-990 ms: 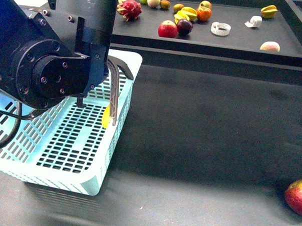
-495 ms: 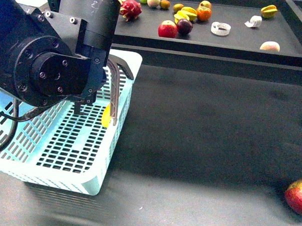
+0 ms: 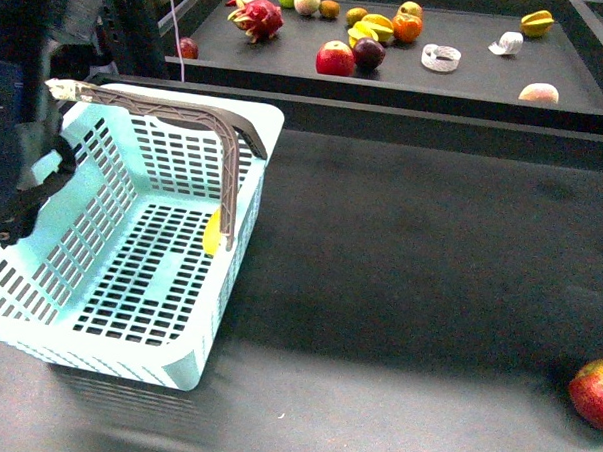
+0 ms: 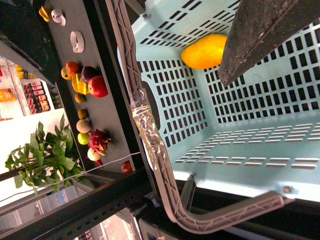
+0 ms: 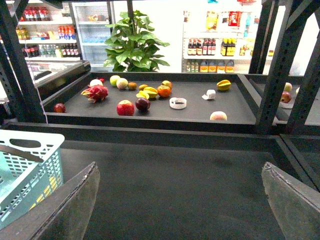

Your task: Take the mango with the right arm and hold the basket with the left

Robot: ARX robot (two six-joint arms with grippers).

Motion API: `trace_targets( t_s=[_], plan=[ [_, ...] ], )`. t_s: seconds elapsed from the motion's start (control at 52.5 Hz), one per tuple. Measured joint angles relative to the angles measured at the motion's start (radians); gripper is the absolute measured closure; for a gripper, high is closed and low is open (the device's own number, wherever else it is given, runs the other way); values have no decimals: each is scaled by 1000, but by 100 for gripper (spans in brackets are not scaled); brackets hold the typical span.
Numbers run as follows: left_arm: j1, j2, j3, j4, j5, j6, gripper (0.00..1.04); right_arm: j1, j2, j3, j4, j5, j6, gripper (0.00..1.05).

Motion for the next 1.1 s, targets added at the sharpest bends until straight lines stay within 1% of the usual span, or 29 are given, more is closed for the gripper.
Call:
trace_targets(
  t_s=[0.095, 0.133, 0.21, 0.248, 0.343, 0.4, 0.476, 0.533, 0.629, 0.705, 0.819, 1.105],
  plan=[
    [-47, -132, -104, 21, -64, 24, 8, 0, 0, 0, 0, 0, 0, 8],
    [-69, -194, -150, 24, -108, 20, 8, 0, 0, 0, 0, 0, 0, 8],
    [-122, -332, -233, -28, -193, 4, 8, 0, 0, 0, 0, 0, 0, 8],
    [-144, -381, -257, -60, -219, -3, 8, 0, 0, 0, 0, 0, 0, 8],
    [-220, -538, -300, -193, -305, -35, 8, 0, 0, 0, 0, 0, 0, 8],
    [-272, -620, -311, -272, -375, -58, 8, 0, 0, 0, 0, 0, 0, 8],
    [-344, -692, -307, -410, -453, -120, 8, 0, 0, 0, 0, 0, 0, 8],
    [-378, -705, -294, -526, -494, -188, 8, 0, 0, 0, 0, 0, 0, 8],
    [-389, -688, -262, -680, -518, -297, 8, 0, 0, 0, 0, 0, 0, 8],
    [-391, -658, -248, -775, -510, -368, 8, 0, 0, 0, 0, 0, 0, 8],
    [-409, -633, -258, -791, -505, -410, 8, 0, 0, 0, 0, 0, 0, 8],
    [-410, -633, -258, -791, -505, -416, 8, 0, 0, 0, 0, 0, 0, 8]
  ],
)
